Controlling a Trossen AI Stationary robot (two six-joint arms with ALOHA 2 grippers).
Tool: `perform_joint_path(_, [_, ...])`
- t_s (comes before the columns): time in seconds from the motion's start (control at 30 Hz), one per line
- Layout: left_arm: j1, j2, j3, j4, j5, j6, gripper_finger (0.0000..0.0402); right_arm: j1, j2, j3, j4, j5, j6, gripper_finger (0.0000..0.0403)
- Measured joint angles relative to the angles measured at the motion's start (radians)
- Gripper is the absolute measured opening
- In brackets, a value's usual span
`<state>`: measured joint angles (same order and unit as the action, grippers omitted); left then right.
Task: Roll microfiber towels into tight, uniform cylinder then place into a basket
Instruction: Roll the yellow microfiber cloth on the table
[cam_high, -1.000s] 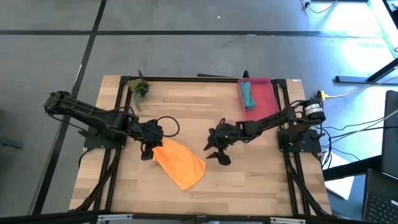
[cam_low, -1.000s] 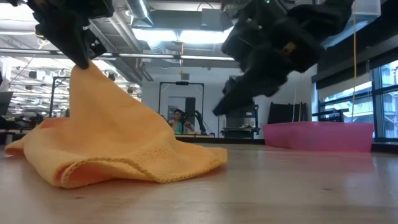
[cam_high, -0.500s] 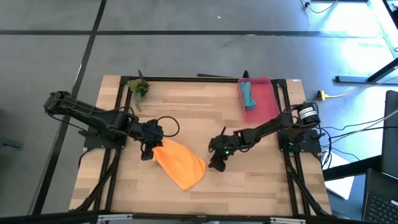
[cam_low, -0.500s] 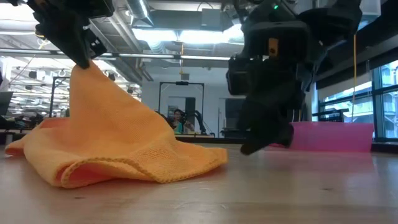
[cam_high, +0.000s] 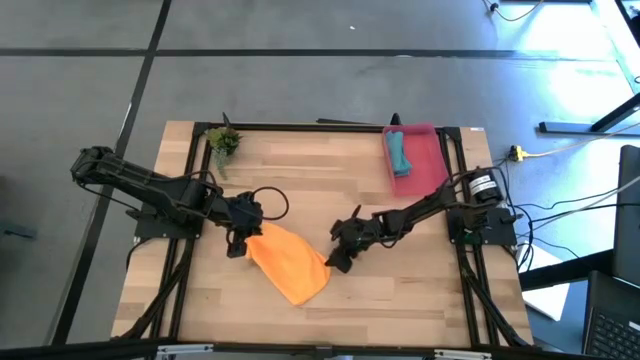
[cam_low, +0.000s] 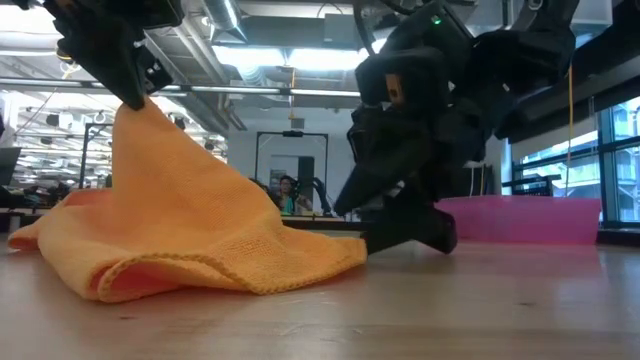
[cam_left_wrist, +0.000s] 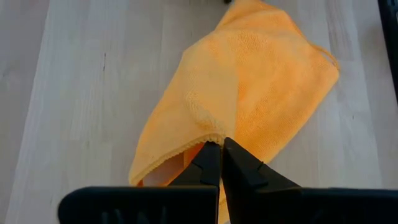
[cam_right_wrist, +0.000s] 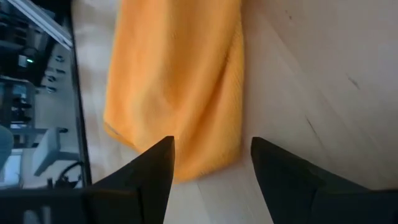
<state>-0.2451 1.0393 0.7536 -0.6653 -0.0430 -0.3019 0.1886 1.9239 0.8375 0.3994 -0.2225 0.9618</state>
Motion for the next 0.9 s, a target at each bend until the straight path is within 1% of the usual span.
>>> perform_joint_path(0.13, [0.0,0.0,0.0,0.0,0.0,0.021,0.0,-0.001,0.006,-0.002,0.059,-0.001,-0.001,0.0212])
perform_joint_path(0.23, [0.0,0.0,0.0,0.0,0.0,0.022,0.0,0.0,0.007,-0.002,0.061,-0.011,-0.004,0.02])
perform_joint_path(0.37, [0.0,0.0,0.0,0.0,0.0,0.023,0.0,0.0,0.006,-0.001,0.043,-0.012,-0.007,0.0173])
perform_joint_path(0.53, [0.0,0.0,0.0,0.0,0.0,0.023,0.0,0.001,0.006,-0.001,0.021,-0.018,-0.067,0.0136])
perform_joint_path(0.73, [0.0,0.0,0.0,0.0,0.0,0.022,0.0,0.001,0.006,-0.002,0.01,0.007,-0.077,0.0091])
perform_joint_path(0.9, [0.0,0.0,0.0,0.0,0.0,0.022,0.0,0.002,0.006,-0.002,0.009,0.008,-0.082,0.0073])
